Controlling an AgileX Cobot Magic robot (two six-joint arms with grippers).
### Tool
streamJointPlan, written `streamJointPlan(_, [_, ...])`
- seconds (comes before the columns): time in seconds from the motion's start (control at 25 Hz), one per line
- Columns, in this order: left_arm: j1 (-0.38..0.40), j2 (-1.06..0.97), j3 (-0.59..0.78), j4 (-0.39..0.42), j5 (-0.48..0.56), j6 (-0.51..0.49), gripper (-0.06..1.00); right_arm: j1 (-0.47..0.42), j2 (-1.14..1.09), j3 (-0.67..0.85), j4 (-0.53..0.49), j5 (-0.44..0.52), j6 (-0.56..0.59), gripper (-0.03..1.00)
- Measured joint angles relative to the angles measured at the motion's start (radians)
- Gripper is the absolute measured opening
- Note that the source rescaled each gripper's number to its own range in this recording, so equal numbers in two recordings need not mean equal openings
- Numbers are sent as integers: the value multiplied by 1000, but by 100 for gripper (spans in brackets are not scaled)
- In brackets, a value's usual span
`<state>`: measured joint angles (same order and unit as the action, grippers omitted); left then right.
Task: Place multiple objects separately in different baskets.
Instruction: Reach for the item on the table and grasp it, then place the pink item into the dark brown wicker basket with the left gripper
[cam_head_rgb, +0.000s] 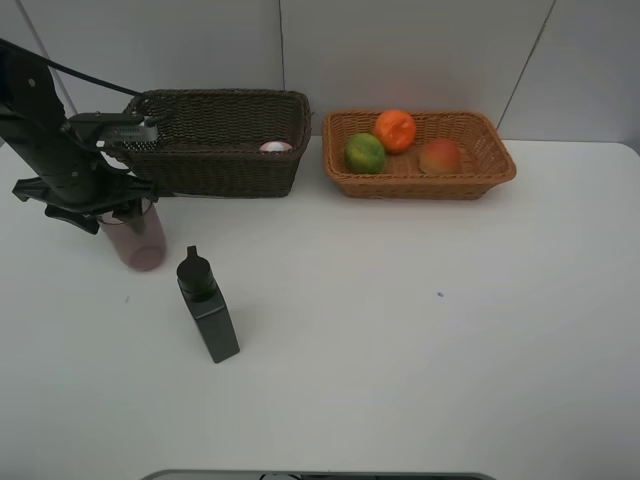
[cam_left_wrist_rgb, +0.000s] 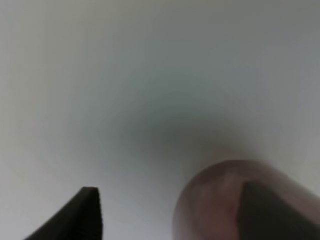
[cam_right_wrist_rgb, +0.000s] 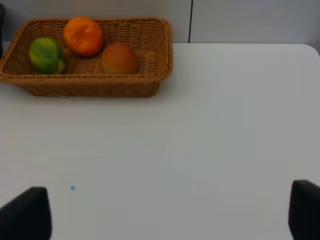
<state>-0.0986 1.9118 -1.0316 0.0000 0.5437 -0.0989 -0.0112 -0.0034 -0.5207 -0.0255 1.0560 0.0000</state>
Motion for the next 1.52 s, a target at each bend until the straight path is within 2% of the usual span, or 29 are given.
streamJointPlan(0.12, [0, 0, 0, 0, 0, 0, 27, 0, 0, 0, 0, 0, 0, 100])
streamJointPlan(0.16, [0, 0, 0, 0, 0, 0, 27, 0, 0, 0, 0, 0, 0, 100])
streamJointPlan(0.2, [0, 0, 0, 0, 0, 0, 4, 0, 0, 0, 0, 0, 0, 100])
streamJointPlan(0.24, [0, 0, 0, 0, 0, 0, 0, 0, 0, 0, 0, 0, 0, 100])
streamJointPlan(1.24, [0, -4, 0, 0, 5, 0, 0, 0, 0, 0, 0, 0, 0, 100])
streamJointPlan(1.52, [0, -128, 0, 0, 42, -1, 0, 0, 0, 0, 0, 0, 0, 100])
